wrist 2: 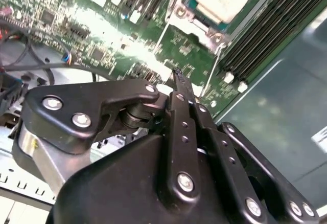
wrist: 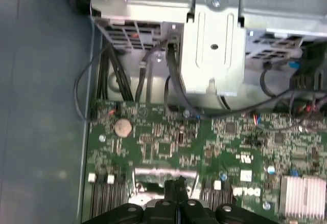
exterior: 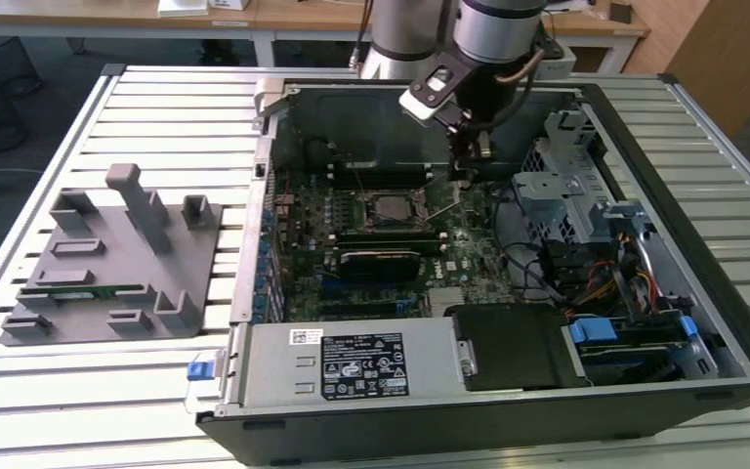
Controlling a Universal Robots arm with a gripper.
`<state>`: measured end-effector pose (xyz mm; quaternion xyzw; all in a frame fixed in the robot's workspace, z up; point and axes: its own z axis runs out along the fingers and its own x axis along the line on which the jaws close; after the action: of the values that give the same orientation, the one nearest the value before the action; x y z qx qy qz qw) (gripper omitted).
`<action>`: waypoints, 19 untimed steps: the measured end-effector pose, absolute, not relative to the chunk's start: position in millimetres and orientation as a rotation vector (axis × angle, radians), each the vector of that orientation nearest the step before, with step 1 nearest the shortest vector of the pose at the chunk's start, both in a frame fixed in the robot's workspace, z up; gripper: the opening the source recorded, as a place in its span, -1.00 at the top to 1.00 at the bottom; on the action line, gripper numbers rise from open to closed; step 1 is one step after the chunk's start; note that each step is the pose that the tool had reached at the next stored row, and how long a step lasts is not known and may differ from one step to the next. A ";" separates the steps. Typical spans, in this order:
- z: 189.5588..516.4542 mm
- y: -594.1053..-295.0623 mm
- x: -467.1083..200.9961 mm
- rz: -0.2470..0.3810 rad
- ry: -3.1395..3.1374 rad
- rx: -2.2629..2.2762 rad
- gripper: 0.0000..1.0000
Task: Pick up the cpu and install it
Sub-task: 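Close the cpu cover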
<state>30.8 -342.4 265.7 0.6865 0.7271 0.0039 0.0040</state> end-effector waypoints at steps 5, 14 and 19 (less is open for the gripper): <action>262.9 -340.4 42.1 0.012 2.279 2.151 0.79; 250.9 -336.6 55.6 0.012 2.279 2.151 0.79; 241.8 -336.4 56.8 0.012 2.279 2.151 0.79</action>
<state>56.8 -336.4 241.8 0.6863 0.7273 0.0039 0.0040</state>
